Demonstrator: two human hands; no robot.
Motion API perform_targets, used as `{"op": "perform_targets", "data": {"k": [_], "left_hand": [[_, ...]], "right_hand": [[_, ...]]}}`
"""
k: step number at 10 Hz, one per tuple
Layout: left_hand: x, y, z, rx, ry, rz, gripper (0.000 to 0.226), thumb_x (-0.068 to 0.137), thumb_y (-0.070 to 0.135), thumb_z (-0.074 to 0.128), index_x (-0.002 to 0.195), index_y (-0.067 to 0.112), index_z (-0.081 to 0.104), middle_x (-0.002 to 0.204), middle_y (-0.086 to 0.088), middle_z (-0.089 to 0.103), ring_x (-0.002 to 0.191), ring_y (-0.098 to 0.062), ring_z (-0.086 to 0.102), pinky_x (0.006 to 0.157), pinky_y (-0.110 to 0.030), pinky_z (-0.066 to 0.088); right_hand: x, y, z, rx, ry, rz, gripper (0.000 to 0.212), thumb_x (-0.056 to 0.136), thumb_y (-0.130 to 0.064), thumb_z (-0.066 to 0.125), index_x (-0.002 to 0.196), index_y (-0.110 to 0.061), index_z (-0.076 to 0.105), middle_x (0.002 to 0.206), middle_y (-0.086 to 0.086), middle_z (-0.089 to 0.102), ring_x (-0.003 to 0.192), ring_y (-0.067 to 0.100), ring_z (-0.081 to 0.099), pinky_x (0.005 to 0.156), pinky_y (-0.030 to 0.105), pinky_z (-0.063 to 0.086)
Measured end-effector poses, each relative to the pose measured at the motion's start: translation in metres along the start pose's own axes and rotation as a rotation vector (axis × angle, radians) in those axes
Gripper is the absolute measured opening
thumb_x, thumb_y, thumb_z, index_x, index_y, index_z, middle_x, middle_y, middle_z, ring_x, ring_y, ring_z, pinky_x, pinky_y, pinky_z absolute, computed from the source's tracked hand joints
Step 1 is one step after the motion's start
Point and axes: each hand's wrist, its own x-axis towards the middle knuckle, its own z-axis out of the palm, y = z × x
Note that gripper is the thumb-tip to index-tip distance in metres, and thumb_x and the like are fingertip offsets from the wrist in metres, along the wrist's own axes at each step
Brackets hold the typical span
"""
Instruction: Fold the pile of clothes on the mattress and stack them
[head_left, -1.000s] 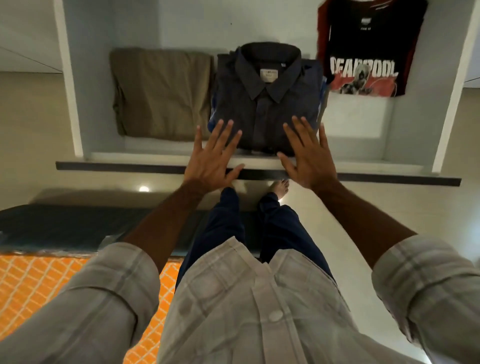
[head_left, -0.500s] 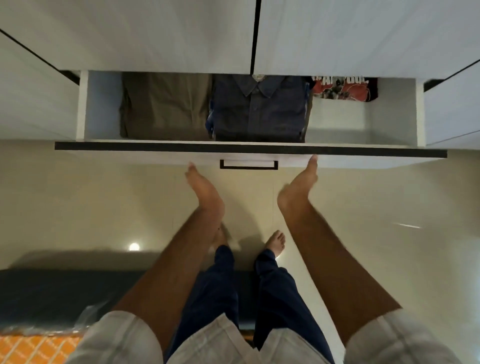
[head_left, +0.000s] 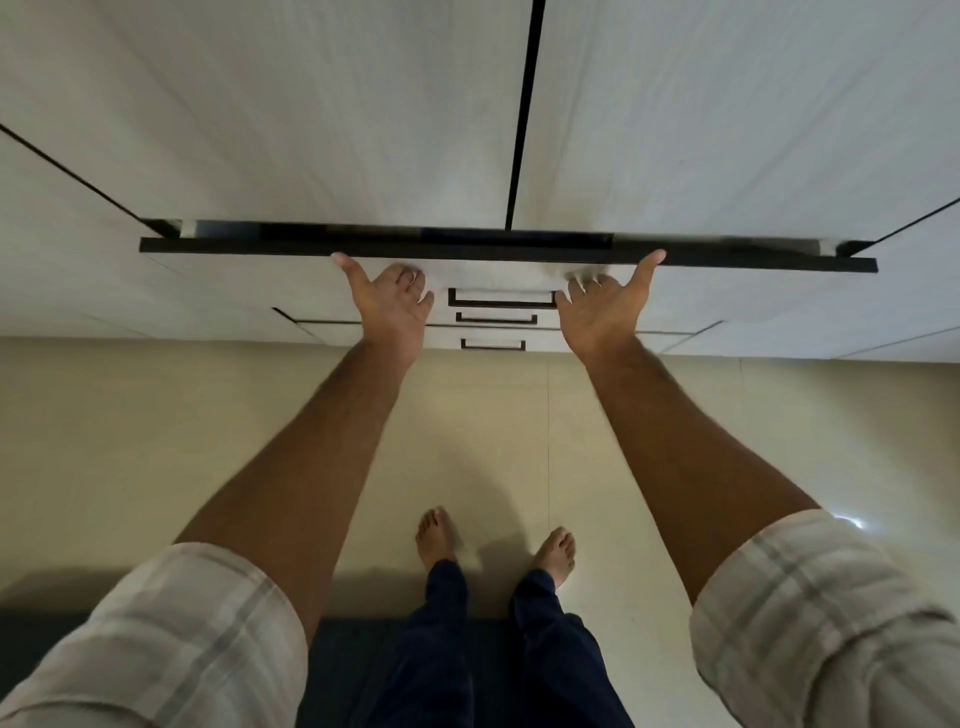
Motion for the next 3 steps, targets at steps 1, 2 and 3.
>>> {"op": "perform_targets", "data": {"k": [1, 2, 3], "left_hand": [[0.021, 0.014, 0.005, 0.12, -0.031, 0.039, 0.087, 0.1, 0.068, 0.016, 0.154, 0.0, 0.028, 0.159, -0.015, 0.034, 0.147, -0.027, 0.034, 0.123, -0.047, 0.021], [0.028, 0.009, 0.0, 0.258, -0.042, 0.008, 0.064, 0.108, 0.046, 0.024, 0.155, 0.004, 0.029, 0.162, -0.011, 0.031, 0.149, -0.024, 0.031, 0.121, -0.041, 0.022], [0.022, -0.008, -0.002, 0.603, -0.019, 0.117, 0.064, 0.107, 0.027, 0.036, 0.159, 0.001, 0.009, 0.167, -0.013, 0.009, 0.155, -0.024, 0.011, 0.124, -0.04, 0.01]], "right_hand": [[0.014, -0.004, 0.01, -0.079, -0.001, -0.045, 0.099, 0.09, -0.083, 0.031, 0.162, -0.018, 0.012, 0.168, 0.002, 0.019, 0.153, 0.021, 0.025, 0.126, 0.043, 0.017], [0.02, 0.001, 0.007, -0.227, -0.012, -0.039, 0.092, 0.092, -0.08, 0.029, 0.162, -0.022, 0.014, 0.168, -0.001, 0.019, 0.154, 0.021, 0.023, 0.126, 0.042, 0.016], [0.019, 0.014, 0.001, -0.525, 0.056, -0.146, 0.076, 0.101, -0.065, 0.036, 0.162, -0.022, 0.018, 0.169, 0.002, 0.016, 0.155, 0.023, 0.016, 0.122, 0.04, 0.01]]}}
